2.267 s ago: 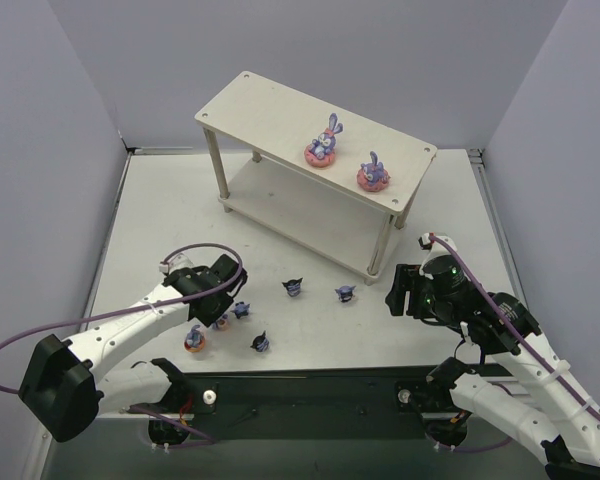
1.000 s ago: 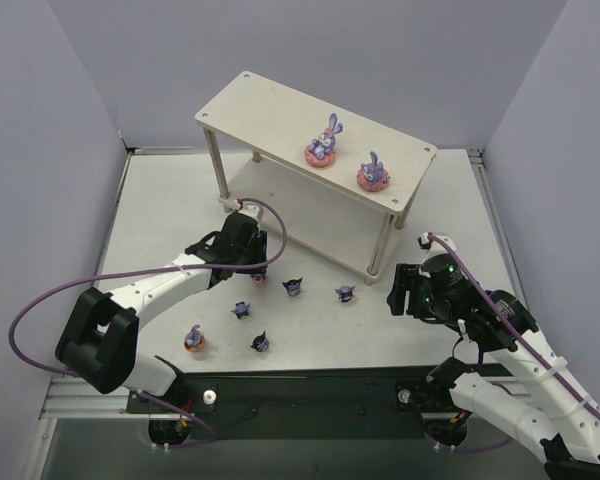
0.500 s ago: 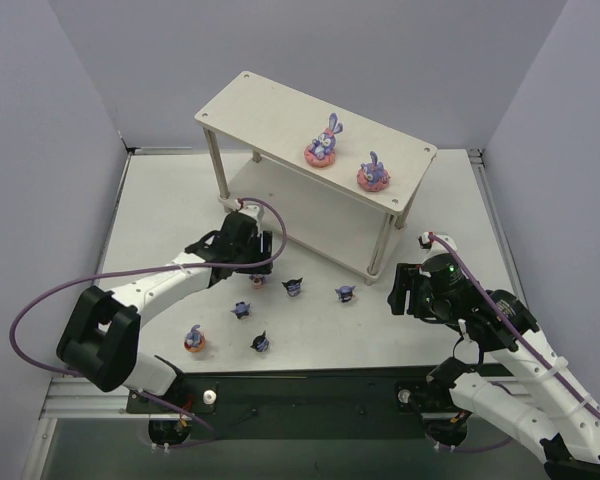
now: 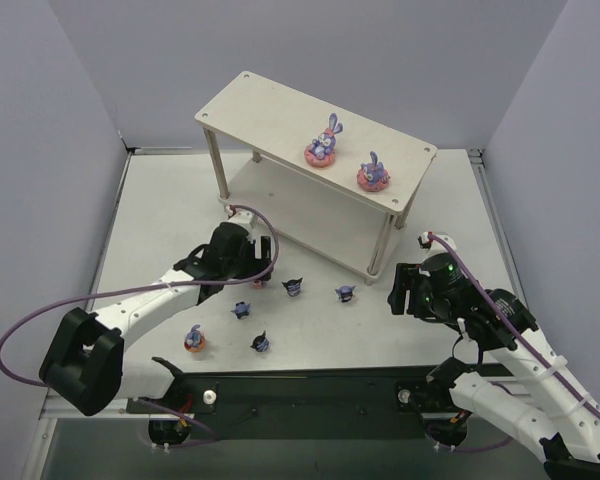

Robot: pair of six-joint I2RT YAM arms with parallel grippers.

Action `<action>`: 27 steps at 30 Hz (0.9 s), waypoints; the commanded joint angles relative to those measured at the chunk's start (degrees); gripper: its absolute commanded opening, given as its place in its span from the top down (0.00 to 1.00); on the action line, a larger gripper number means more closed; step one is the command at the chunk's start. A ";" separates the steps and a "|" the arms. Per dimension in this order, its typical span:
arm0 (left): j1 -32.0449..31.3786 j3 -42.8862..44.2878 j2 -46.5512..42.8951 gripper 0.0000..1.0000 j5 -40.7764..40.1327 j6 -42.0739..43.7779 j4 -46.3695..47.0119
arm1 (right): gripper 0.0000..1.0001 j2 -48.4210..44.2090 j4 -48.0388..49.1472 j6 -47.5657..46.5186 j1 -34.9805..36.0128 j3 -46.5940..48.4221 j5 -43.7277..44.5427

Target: Place and organize the plastic toys onto the shelf

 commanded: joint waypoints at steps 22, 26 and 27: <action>-2.32 -3.91 4.71 0.28 -5.05 3.40 13.47 | 0.40 1.81 -2.38 0.34 -0.66 3.45 2.57; -2.23 -4.52 5.33 0.33 -5.14 3.75 14.26 | 0.40 1.90 -2.64 0.51 -0.66 3.62 2.92; -2.23 -4.44 5.51 0.35 -5.23 3.84 14.61 | 0.40 2.08 -2.64 0.60 -0.74 3.71 3.01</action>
